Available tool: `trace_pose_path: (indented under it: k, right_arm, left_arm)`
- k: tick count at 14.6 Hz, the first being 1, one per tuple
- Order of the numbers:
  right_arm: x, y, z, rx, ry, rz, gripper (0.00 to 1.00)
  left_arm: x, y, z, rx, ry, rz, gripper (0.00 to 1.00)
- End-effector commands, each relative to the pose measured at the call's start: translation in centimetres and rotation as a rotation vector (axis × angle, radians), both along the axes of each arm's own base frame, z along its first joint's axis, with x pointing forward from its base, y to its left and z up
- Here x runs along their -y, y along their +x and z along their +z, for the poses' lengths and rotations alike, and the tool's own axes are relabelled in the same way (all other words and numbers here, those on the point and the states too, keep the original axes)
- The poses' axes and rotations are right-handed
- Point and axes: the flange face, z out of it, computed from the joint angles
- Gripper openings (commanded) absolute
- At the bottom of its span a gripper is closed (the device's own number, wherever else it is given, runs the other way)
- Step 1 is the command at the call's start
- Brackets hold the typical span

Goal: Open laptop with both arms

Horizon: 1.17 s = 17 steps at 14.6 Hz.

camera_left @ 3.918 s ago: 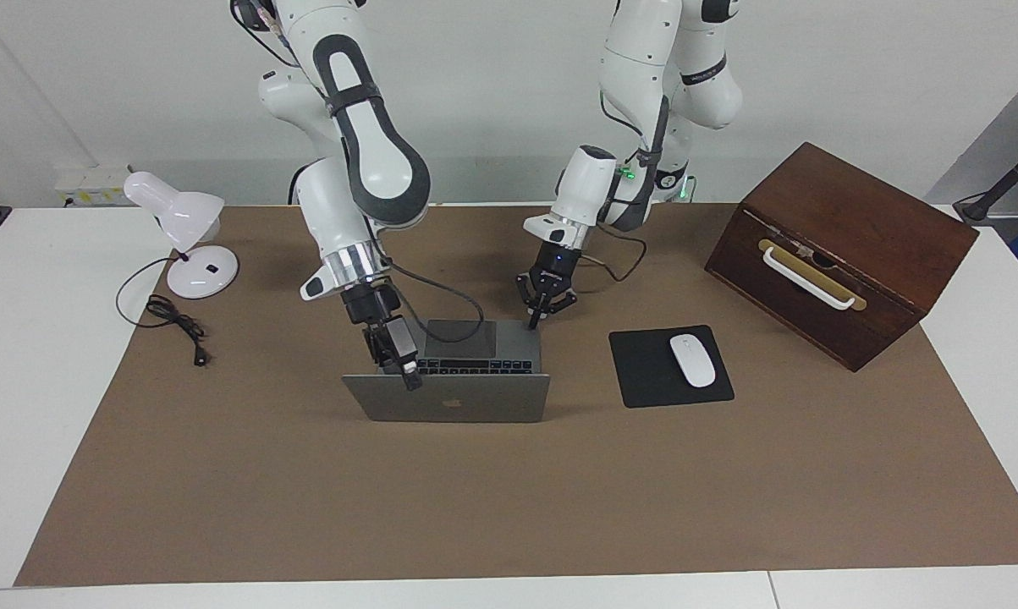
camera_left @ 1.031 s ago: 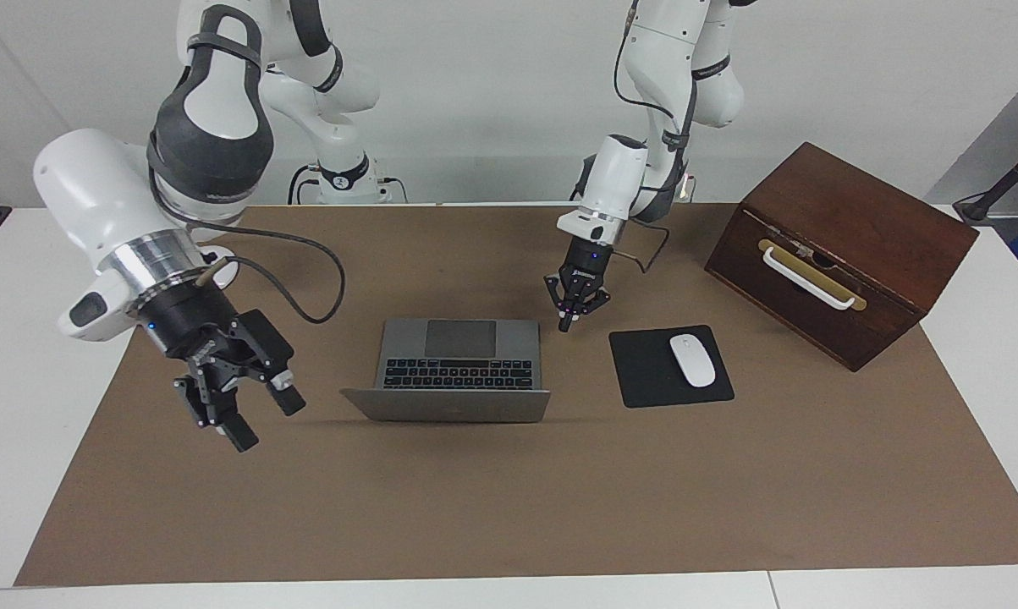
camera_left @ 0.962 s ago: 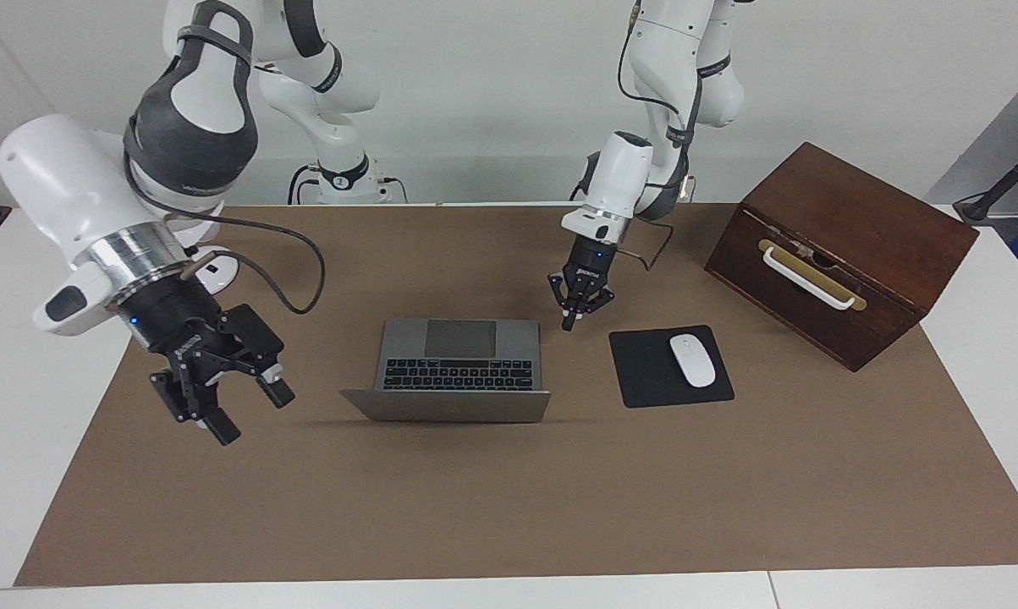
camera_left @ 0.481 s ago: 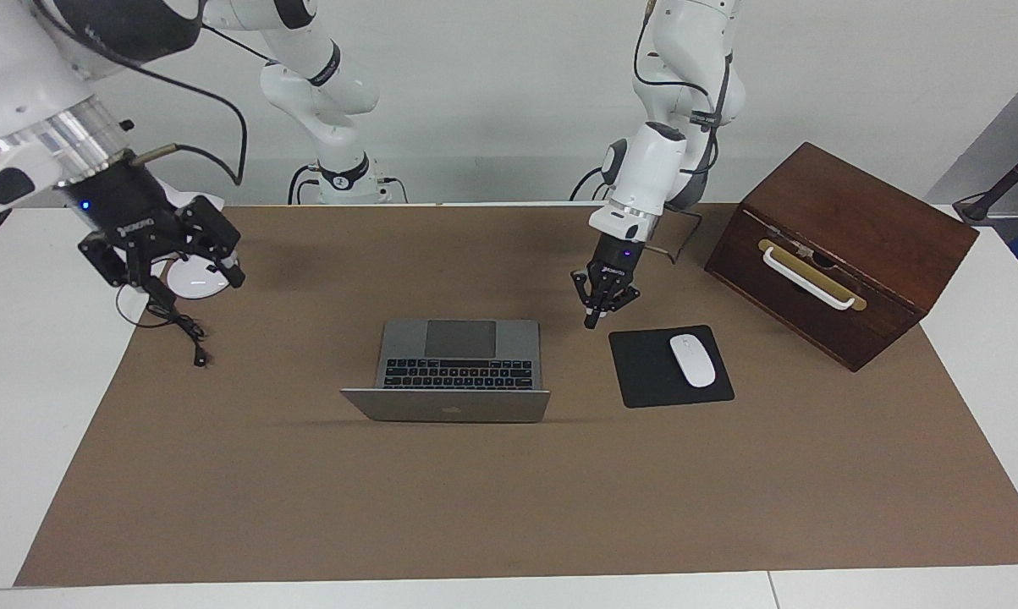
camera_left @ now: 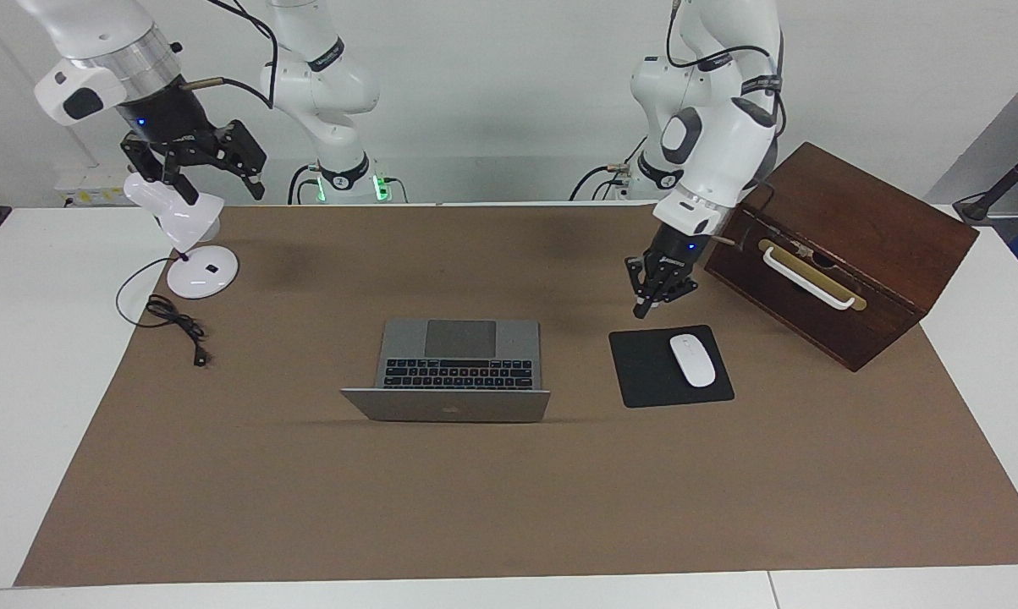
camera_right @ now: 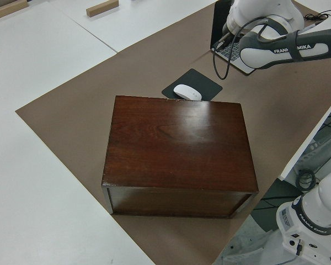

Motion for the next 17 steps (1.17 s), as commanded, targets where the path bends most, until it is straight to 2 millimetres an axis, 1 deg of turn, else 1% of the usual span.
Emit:
trace_pose_path:
  k: [1, 3, 4, 6, 8, 10, 12, 14, 15, 17]
  right_arm:
    - [0.8, -1.5, -1.2, 0.002, -0.068, -0.013, 1.0]
    - [1.7, -1.6, -1.1, 0.003, -0.113, -0.02, 1.0]
    - [2.4, -1.6, -0.9, 0.008, -0.144, 0.005, 1.0]
    - [3.0, -1.5, -0.8, 0.017, -0.194, 0.147, 1.0]
    - [3.1, -1.5, -0.8, 0.018, -0.198, 0.157, 1.0]
    - [4.0, -1.7, -1.0, 0.012, -0.185, 0.141, 1.0]
    - [3.9, -1.9, -1.3, 0.009, -0.183, 0.143, 1.0]
    - [3.2, -1.9, -1.5, 0.005, -0.175, 0.144, 1.0]
    - [2.9, -2.0, -1.9, 0.002, -0.158, 0.145, 1.0]
    - [2.8, -2.3, -1.9, 0.001, -0.149, 0.144, 1.0]
  left_arm:
    - [-4.5, 0.3, 4.8, -0.031, 0.048, -0.052, 0.0]
    - [-7.3, 0.5, 7.5, -0.068, 0.105, -0.082, 0.0]
    - [-8.5, 0.4, 8.7, -0.086, 0.146, -0.099, 0.0]
    - [-11.0, 0.1, 10.7, -0.114, 0.216, -0.115, 0.0]
    - [-13.5, -0.5, 12.0, -0.133, 0.27, -0.13, 0.0]
    - [-15.7, -1.0, 12.9, -0.156, 0.311, -0.146, 0.0]
    - [-16.2, -1.4, 14.4, -0.171, 0.359, -0.154, 0.0]
    - [-16.4, -1.6, 15.8, -0.175, 0.373, -0.134, 0.01]
    - [-16.6, -1.8, 16.0, -0.187, 0.366, -0.108, 0.23]
    - [-17.1, -2.7, 17.2, -0.184, 0.346, -0.017, 1.0]
